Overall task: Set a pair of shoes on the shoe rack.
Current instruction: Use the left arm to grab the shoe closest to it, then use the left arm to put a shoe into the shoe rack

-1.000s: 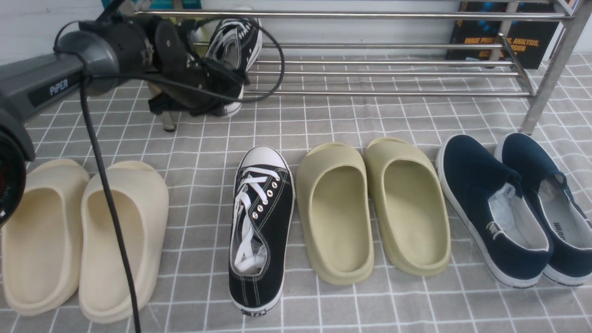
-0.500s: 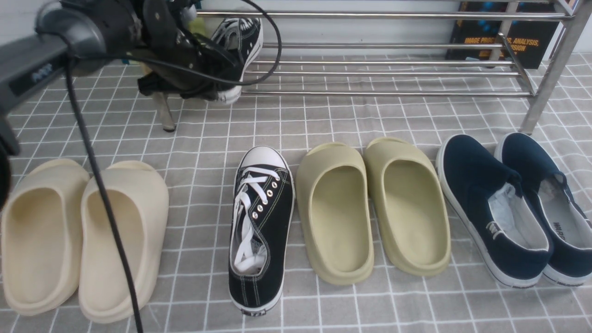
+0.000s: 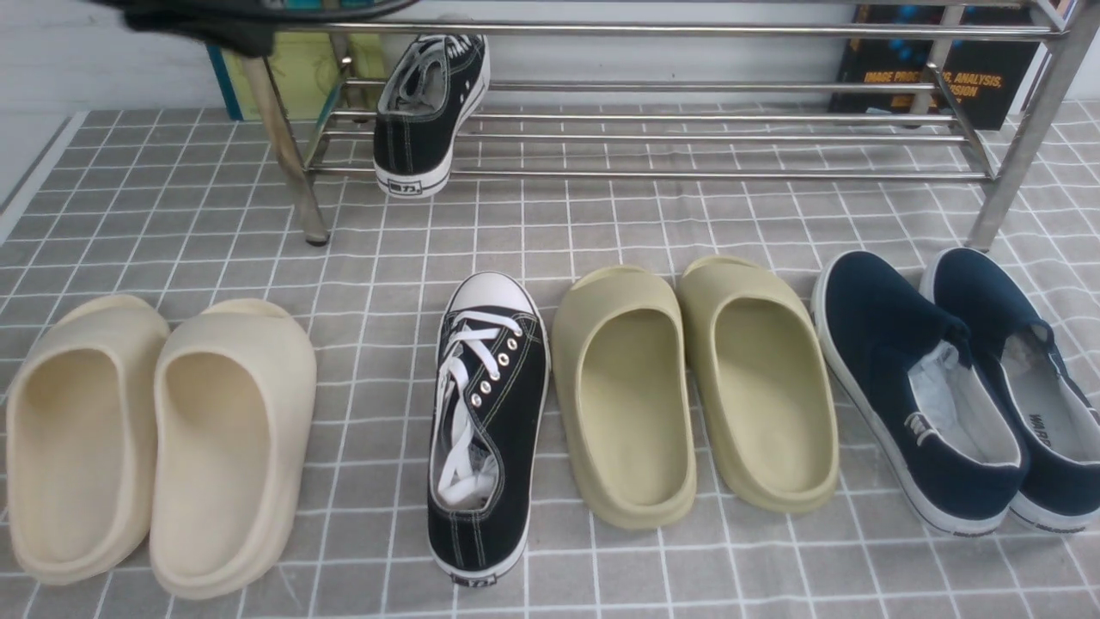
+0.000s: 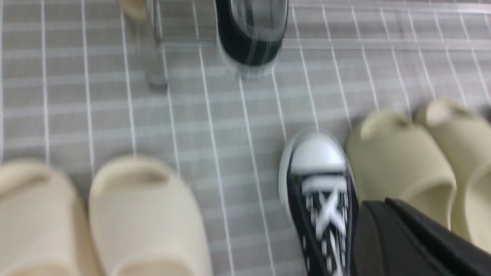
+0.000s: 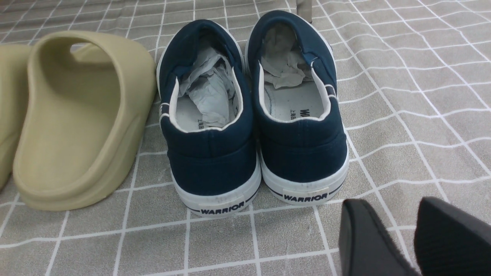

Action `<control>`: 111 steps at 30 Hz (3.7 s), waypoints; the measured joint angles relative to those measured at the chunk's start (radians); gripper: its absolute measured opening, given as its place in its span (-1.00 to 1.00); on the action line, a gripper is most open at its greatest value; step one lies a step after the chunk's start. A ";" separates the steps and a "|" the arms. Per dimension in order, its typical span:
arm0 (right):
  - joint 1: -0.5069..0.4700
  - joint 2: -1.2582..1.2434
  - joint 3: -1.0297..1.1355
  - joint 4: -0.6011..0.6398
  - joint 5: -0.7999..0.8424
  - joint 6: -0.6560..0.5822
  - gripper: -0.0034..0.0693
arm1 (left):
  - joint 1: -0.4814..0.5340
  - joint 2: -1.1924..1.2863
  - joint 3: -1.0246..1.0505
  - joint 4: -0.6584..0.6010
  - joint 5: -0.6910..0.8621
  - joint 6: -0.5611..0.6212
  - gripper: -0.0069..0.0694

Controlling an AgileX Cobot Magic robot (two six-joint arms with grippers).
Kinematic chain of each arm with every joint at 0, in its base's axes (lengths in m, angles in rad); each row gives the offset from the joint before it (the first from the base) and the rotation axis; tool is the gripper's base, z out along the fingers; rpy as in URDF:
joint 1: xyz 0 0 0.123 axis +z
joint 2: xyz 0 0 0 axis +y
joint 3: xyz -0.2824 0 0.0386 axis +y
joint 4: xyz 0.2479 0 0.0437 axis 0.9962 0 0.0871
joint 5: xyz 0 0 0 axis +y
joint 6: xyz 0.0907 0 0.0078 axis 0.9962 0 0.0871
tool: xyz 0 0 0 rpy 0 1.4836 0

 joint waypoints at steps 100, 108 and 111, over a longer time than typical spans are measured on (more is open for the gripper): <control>0.000 0.000 0.000 0.000 0.000 0.000 -0.25 | -0.139 0.579 -0.132 -0.004 -0.318 -0.294 -0.85; 0.000 0.000 0.000 0.000 0.000 0.000 -0.25 | -0.139 0.741 -0.348 0.053 -0.308 -0.259 -0.85; 0.000 0.000 0.000 0.000 0.000 0.000 -0.25 | -0.139 0.778 -0.401 0.076 -0.311 -0.257 -0.85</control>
